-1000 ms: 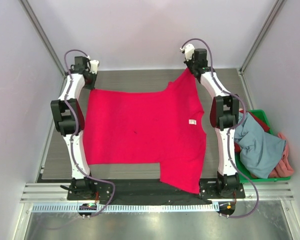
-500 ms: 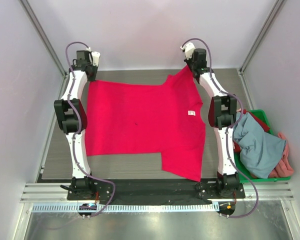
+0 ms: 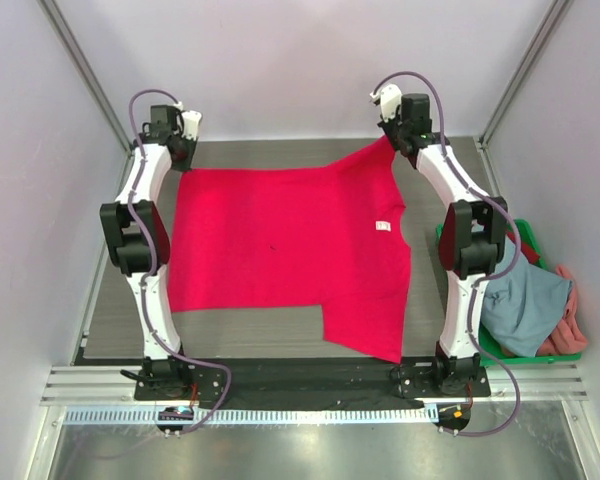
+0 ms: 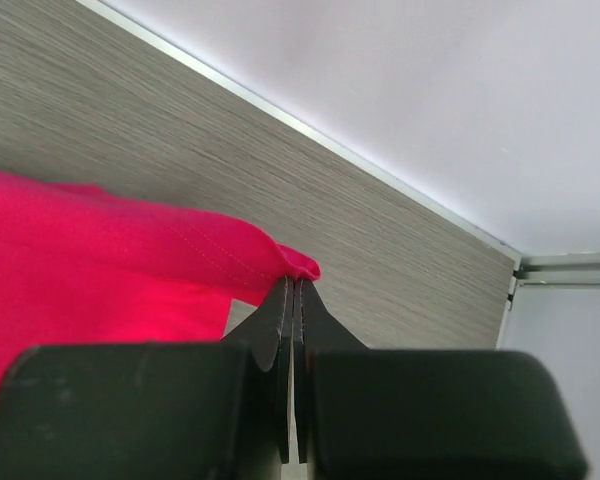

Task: Fold and stack the t-shirts
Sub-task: Flatten the tshirt out, then fold the tshirt

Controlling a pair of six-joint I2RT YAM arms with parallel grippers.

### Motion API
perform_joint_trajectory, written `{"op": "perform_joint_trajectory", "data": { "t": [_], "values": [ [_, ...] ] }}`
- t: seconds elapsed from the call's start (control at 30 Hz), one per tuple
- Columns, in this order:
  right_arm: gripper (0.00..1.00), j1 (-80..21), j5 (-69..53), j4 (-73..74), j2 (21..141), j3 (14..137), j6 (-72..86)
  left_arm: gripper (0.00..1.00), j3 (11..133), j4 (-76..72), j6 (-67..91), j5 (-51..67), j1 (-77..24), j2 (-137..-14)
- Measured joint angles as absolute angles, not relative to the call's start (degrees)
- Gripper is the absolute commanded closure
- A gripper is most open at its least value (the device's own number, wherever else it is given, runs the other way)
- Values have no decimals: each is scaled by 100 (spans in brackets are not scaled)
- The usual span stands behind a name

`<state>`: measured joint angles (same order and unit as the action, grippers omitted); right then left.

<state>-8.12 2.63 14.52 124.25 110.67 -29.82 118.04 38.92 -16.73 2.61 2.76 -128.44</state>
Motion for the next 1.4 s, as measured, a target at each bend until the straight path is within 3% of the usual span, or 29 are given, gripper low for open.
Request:
{"op": "perform_joint_trajectory", "data": {
  "t": [0.47, 1.03, 1.4],
  "values": [
    [99, -812, 113, 1699, 11196, 9520, -2958, 100, 11163, 3955, -1774, 373, 318, -11845],
    [99, -814, -231, 2449, 9778, 8680, -2875, 100, 10014, 4101, -2121, 373, 449, -11345],
    [99, -812, -311, 2928, 9546, 7878, -2797, 100, 9413, 4143, -2167, 373, 510, -11028]
  ]
}}
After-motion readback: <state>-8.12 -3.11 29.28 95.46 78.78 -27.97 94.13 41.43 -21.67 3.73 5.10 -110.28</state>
